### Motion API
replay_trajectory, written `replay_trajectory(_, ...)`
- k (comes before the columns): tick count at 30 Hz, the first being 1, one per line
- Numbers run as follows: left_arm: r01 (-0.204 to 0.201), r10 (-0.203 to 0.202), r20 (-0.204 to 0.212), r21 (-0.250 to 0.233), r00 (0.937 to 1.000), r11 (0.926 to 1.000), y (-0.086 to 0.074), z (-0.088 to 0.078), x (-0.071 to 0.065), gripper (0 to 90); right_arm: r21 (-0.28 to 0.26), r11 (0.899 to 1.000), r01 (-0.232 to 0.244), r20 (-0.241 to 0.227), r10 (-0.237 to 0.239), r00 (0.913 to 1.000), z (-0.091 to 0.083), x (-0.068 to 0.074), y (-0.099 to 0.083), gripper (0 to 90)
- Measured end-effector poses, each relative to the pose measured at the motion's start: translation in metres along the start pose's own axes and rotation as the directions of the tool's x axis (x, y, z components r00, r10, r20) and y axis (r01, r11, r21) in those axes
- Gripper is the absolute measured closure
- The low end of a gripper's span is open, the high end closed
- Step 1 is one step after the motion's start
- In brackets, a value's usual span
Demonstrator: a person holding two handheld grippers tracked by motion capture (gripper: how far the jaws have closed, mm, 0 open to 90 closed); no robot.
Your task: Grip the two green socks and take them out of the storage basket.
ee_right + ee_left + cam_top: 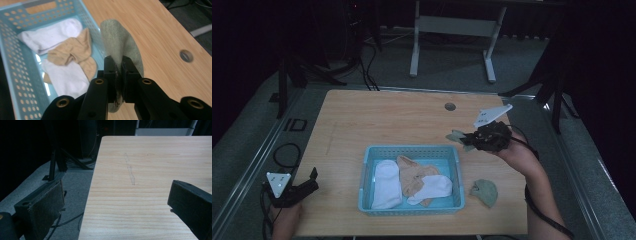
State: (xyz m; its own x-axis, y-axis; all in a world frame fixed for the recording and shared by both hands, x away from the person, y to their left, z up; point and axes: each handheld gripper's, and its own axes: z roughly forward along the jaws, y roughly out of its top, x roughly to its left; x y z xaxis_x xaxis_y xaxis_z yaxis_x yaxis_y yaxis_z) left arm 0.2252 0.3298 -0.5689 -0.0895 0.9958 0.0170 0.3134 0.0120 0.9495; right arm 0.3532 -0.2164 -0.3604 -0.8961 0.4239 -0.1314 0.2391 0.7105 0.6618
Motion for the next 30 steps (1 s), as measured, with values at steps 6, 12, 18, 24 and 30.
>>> replay_trajectory(6, 0.002, -0.002, -0.001, -0.001, 1.0000, 1.0000, 0.000, 0.000, 0.000, 0.4, 0.003, 0.998, -0.062, 0.032, 0.062, 0.9976, -0.002, -0.013, -0.019, 84.1)
replay_trajectory(12, -0.001, 0.001, -0.001, 0.002, 1.0000, 1.0000, 0.000, 0.000, 0.000, 0.4, 0.010, 0.990, -0.138, 0.055, 0.137, 0.9891, 0.000, -0.028, -0.048, 84.0)
replay_trajectory(18, 0.000, 0.000, -0.001, 0.002, 1.0000, 1.0000, 0.000, 0.000, 0.000, 0.4, 0.073, 0.981, -0.182, 0.089, 0.175, 0.9805, 0.007, -0.039, -0.072, 83.9)
replay_trajectory(24, 0.001, -0.001, -0.001, 0.003, 1.0000, 1.0000, 0.000, 0.000, 0.000, 0.4, 0.106, 0.964, -0.242, 0.111, 0.231, 0.9667, 0.017, -0.052, -0.101, 83.7)
replay_trajectory(30, 0.000, 0.000, -0.003, 0.003, 1.0000, 1.0000, 0.000, 0.000, 0.000, 0.4, 0.130, 0.947, -0.295, 0.131, 0.278, 0.9516, 0.036, -0.057, -0.124, 83.7)
